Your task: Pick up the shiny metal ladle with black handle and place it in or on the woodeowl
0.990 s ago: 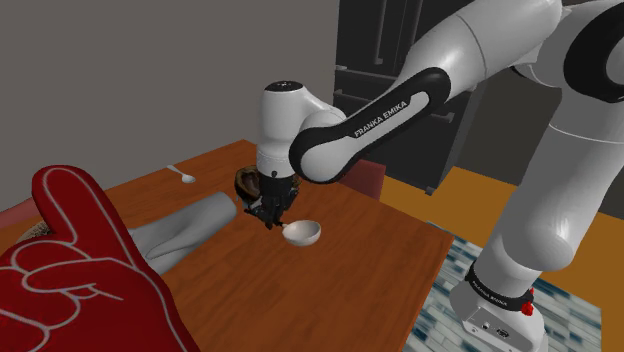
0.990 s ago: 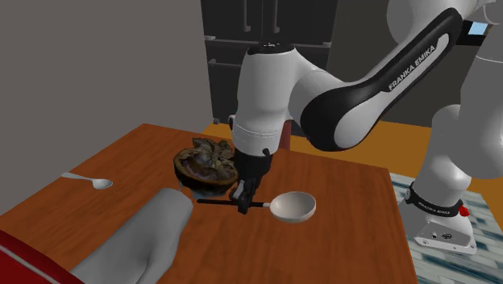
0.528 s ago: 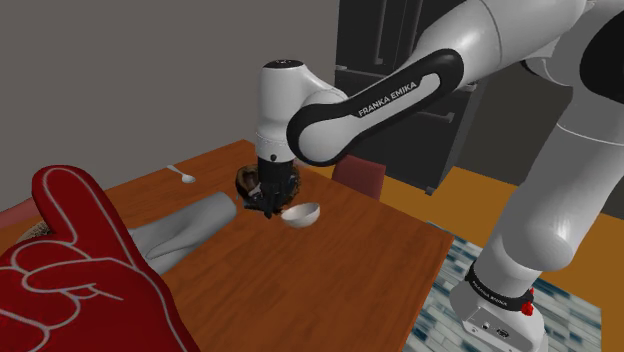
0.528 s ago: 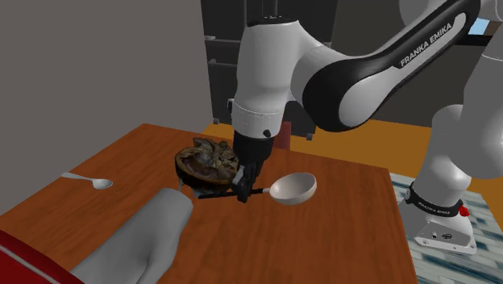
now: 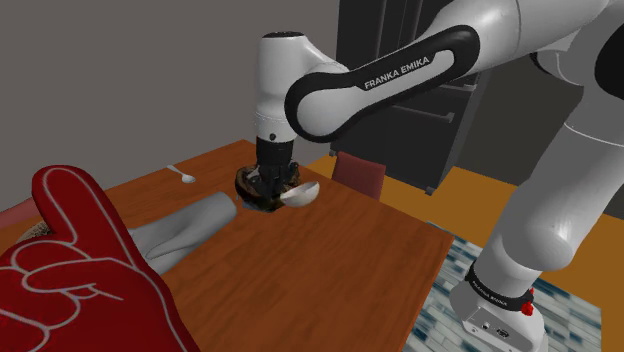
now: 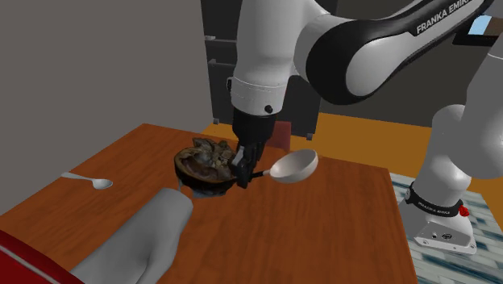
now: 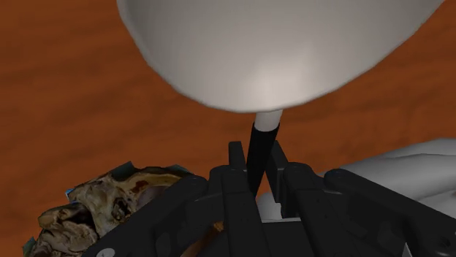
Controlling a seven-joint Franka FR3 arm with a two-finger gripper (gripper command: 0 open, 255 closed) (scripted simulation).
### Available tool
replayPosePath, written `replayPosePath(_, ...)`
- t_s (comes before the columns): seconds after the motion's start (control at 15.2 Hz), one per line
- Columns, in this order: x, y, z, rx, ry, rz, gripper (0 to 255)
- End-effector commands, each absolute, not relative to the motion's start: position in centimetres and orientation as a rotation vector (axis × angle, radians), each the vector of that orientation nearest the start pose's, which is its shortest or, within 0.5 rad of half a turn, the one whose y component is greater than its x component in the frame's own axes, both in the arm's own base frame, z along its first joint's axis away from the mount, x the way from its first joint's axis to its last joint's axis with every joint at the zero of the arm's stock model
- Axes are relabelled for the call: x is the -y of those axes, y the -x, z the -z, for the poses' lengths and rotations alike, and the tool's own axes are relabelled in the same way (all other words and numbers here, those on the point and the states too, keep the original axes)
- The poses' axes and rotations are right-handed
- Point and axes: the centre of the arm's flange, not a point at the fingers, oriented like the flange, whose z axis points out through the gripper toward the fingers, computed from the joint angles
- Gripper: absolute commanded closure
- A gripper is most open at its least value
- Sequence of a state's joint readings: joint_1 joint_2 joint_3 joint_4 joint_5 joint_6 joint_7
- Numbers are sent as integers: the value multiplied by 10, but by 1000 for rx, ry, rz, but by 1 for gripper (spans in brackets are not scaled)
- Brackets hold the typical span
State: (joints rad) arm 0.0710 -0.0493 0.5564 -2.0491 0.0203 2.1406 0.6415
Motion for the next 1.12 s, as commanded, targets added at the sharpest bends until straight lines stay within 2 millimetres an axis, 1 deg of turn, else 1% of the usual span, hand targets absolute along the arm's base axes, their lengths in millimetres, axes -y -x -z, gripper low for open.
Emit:
replayPosePath(0.0, -329, -446, -481, -35, 3065, 172, 255)
replayPosePath(0.26, -329, -446, -502, -35, 3065, 172, 255)
replayPosePath(0.33, -329, -446, -504, -35, 3065, 172, 255)
replayPosePath(1.06, -239, -560, -510, -35, 3065, 172, 255)
